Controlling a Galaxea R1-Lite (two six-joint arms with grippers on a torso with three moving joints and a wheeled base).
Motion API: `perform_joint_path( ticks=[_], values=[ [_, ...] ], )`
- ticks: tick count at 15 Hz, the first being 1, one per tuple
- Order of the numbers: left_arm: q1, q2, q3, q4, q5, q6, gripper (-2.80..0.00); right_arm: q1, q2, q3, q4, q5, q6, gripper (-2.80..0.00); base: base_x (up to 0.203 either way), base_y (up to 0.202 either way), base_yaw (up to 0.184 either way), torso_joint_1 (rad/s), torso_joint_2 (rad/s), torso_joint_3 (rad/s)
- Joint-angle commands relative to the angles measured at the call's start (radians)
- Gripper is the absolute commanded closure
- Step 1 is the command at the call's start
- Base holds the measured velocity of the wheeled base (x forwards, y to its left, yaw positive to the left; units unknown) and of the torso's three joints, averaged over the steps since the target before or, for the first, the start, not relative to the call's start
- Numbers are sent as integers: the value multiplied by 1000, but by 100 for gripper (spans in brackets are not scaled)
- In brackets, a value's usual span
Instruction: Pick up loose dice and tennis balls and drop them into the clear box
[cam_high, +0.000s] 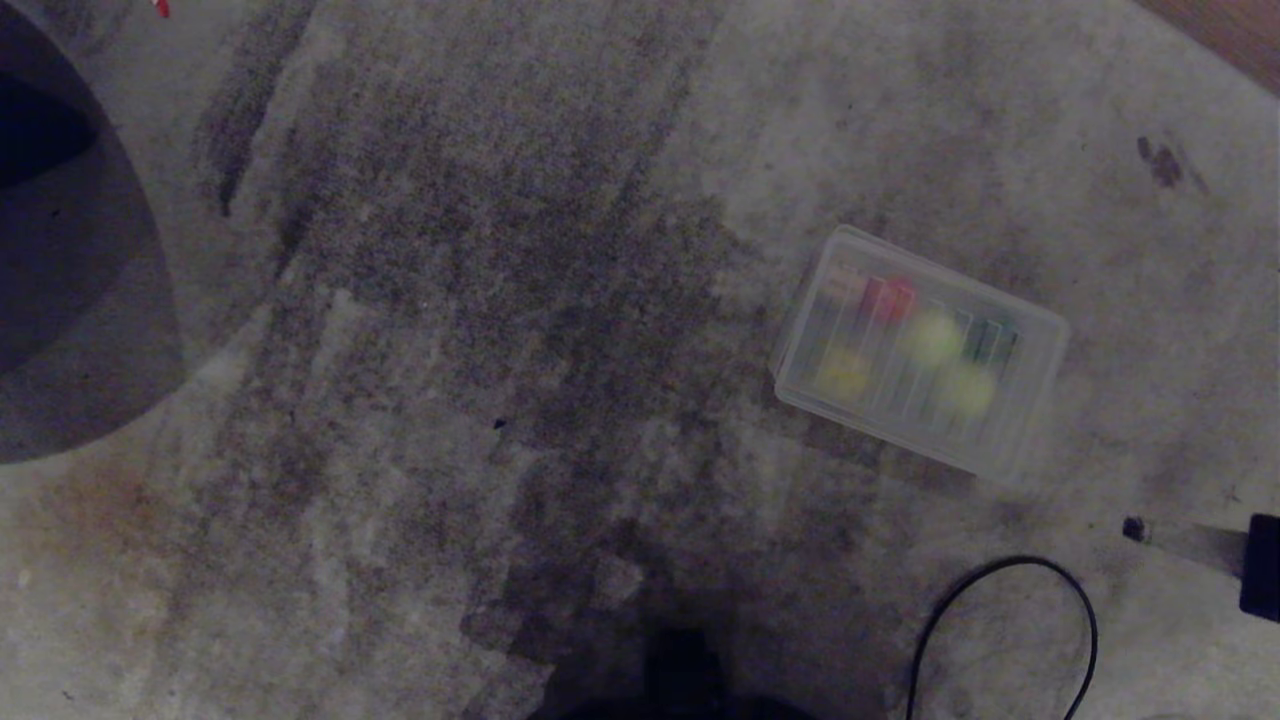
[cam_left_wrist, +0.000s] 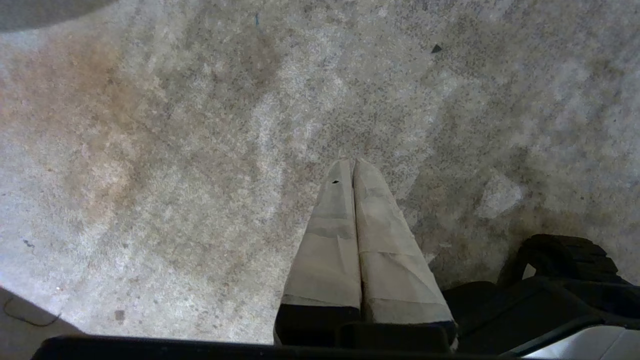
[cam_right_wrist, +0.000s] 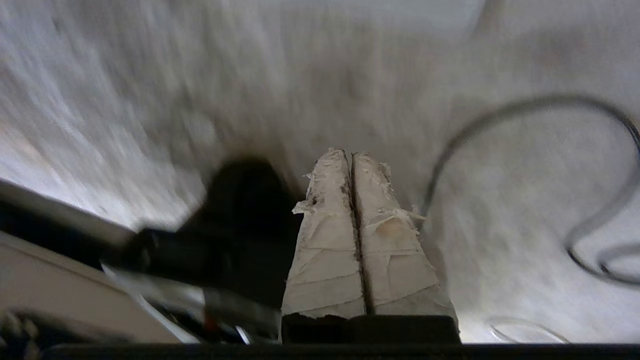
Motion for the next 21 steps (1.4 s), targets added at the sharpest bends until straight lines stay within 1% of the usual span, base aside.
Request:
perform_joint_path(
  ticks=[1,3,5,7,8,9,10,11,12,13,14,15,18,20,21],
  values=[
    [0,1,2,0,1,-1,0,-1,-306,93,86,-17,-25,0,0,0,0,0,0,0],
    [0,1,2,0,1,-1,0,0,-479,156,151,-41,-41,0,0,0,0,0,0,0],
    [0,1,2,0,1,-1,0,1,-627,220,215,-84,-52,0,0,0,0,0,0,0],
    [0,1,2,0,1,-1,0,9,-731,285,232,-122,-74,0,0,0,0,0,0,0],
    [0,1,2,0,1,-1,0,12,-737,311,204,-184,-84,0,0,0,0,0,0,0],
    [0,1,2,0,1,-1,0,17,-735,345,142,-229,-101,0,0,0,0,0,0,0],
    [0,1,2,0,1,-1,0,38,-734,361,120,-245,-117,0,0,0,0,0,0,0],
    [0,1,2,0,1,-1,0,41,-734,375,118,-253,-122,0,0,0,0,0,0,0],
    [0,1,2,0,1,-1,0,42,-734,389,118,-281,-124,0,0,0,0,0,0,0],
    [0,1,2,0,1,-1,0,61,-734,392,116,-313,-125,0,0,0,0,0,0,0],
    [0,1,2,0,1,-1,0,100,-740,397,110,-344,-126,0,0,0,0,0,0,0],
    [0,1,2,0,1,-1,0,126,-776,406,113,-368,-126,0,0,0,0,0,0,0],
    [0,1,2,0,1,-1,0,162,-977,430,137,-419,-134,0,0,0,0,0,0,0],
    [0,1,2,0,1,-1,0,173,-1021,441,145,-434,-130,0,0,0,0,0,0,0],
    [0,1,2,0,1,-1,0,173,-1020,440,146,-440,-104,0,0,0,0,0,0,0]
  ],
)
